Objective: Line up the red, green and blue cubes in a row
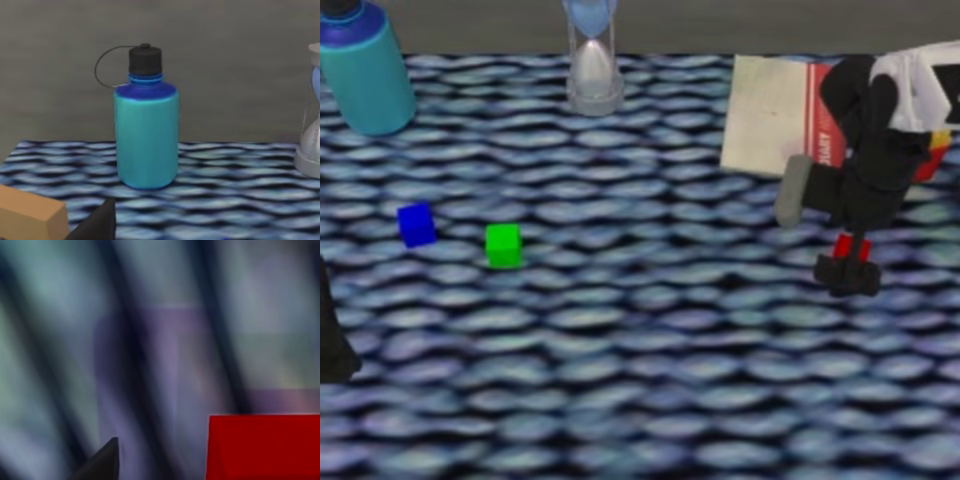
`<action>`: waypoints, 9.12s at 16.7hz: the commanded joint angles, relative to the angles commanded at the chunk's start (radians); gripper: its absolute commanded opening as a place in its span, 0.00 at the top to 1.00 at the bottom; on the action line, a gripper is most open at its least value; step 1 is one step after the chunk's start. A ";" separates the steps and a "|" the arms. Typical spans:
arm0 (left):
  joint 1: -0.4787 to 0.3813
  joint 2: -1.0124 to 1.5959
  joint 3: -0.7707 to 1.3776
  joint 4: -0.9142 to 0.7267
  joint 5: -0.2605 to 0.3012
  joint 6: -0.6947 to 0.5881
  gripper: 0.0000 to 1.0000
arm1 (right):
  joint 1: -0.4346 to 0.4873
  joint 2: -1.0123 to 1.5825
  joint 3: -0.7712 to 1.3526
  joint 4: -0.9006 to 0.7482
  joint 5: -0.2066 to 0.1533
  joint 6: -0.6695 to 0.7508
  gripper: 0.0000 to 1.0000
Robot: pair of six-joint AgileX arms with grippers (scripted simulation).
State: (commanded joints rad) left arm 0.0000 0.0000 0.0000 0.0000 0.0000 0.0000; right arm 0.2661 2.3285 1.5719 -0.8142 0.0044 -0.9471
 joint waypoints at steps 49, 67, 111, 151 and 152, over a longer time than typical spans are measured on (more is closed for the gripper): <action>0.000 0.000 0.000 0.000 0.000 0.000 0.00 | 0.437 0.010 0.432 -0.416 -0.013 0.219 1.00; 0.000 0.000 0.000 0.000 0.000 0.000 0.00 | 0.693 0.108 0.439 -0.303 -0.011 0.346 1.00; -0.005 0.026 0.027 -0.016 0.001 -0.006 0.00 | 0.684 0.043 0.551 -0.466 -0.014 0.347 0.00; -0.281 2.312 1.776 -1.034 0.004 -0.340 0.00 | -0.256 -2.328 -1.572 0.814 -0.004 0.947 0.00; -0.281 2.327 1.754 -0.992 0.004 -0.341 0.00 | -0.256 -2.328 -1.572 0.814 -0.004 0.947 0.00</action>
State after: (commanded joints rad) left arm -0.2808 2.3273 1.7537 -0.9922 0.0044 -0.3406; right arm 0.0100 0.0000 0.0000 0.0000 0.0000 0.0000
